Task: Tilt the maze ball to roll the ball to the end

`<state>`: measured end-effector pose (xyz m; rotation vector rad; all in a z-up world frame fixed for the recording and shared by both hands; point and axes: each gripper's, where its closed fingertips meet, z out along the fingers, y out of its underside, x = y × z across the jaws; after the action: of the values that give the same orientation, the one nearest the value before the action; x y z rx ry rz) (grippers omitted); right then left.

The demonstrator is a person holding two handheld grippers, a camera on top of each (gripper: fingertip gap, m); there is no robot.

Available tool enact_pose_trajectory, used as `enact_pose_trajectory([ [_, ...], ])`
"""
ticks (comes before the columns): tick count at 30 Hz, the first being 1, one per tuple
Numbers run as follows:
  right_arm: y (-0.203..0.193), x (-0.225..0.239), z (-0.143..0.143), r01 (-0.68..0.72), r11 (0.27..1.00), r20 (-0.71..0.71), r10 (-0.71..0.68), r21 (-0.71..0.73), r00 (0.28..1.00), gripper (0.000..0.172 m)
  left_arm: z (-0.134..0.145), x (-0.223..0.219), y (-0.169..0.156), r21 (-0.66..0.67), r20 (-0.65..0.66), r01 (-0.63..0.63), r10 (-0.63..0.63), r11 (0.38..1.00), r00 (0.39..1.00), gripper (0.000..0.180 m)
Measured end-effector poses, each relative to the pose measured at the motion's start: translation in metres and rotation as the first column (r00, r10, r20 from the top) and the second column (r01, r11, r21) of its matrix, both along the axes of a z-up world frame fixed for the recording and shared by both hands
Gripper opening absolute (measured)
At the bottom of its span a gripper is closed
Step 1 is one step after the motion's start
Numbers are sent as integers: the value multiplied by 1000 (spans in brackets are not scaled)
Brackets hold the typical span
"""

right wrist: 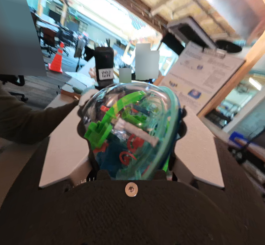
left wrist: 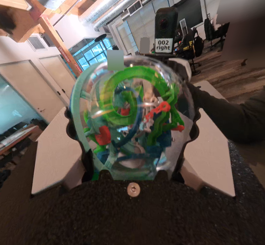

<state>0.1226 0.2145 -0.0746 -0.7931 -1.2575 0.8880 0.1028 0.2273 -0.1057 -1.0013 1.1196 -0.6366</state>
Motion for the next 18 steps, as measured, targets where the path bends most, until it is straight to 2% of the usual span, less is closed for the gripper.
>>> enact_pose_trajectory([
  [3, 24, -18, -25, 59, 995, 111, -50, -81, 993, 150, -1, 5, 16, -64, 49, -17, 21, 998, 999, 158],
  [5, 31, -25, -30, 74, 992, 127, -61, -103, 990, 153, -2, 1, 20, -76, 58, -23, 28, 997, 998, 158],
  [9, 28, -24, -12, 63, 994, 36, -60, -88, 998, 152, 13, -5, 17, -46, 120, -45, 51, 998, 991, 158],
  [11, 28, -22, -5, 73, 993, -2, -74, -97, 997, 159, 19, -7, 13, -21, 137, -43, 46, 999, 989, 158],
  [18, 22, -21, 4, 43, 988, -33, -49, -146, 998, 155, 29, -10, 4, -3, 174, -28, 29, 1000, 984, 158],
])
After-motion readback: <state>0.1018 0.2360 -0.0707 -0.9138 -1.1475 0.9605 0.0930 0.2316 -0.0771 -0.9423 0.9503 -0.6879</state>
